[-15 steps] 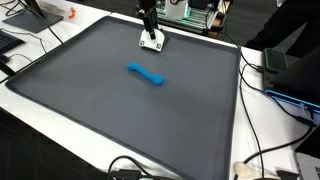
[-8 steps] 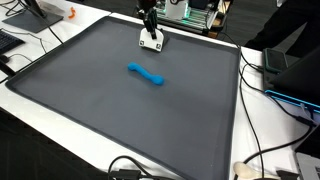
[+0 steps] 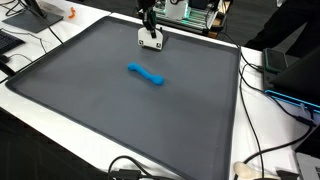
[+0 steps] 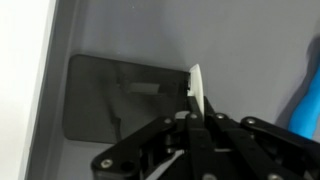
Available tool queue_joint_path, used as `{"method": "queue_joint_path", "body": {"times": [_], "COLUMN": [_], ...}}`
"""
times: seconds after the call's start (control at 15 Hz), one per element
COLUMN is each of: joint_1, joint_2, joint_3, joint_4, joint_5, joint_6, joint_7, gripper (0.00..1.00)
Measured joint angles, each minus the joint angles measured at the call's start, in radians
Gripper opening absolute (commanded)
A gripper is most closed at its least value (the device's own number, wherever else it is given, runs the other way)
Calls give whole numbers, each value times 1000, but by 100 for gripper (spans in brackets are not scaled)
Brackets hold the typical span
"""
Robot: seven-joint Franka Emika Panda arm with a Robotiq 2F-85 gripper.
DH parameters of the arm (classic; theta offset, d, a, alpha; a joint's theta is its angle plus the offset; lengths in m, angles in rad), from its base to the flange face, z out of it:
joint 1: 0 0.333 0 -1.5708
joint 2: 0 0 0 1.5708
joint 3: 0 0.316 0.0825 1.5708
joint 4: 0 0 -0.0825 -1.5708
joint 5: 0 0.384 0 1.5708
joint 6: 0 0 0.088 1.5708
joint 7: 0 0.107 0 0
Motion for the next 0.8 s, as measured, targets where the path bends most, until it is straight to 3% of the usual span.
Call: {"method": "queue_joint_path", "body": {"times": [0.53,0.8], "joint_1": [2,3], "joint_2": [-16,-54], "joint_3": [0,0], "joint_4": [12,59], "joint_5": [-3,-82], "joint_6": [-2,-74], "joint_7": [5,6], "gripper": [1,1]}}
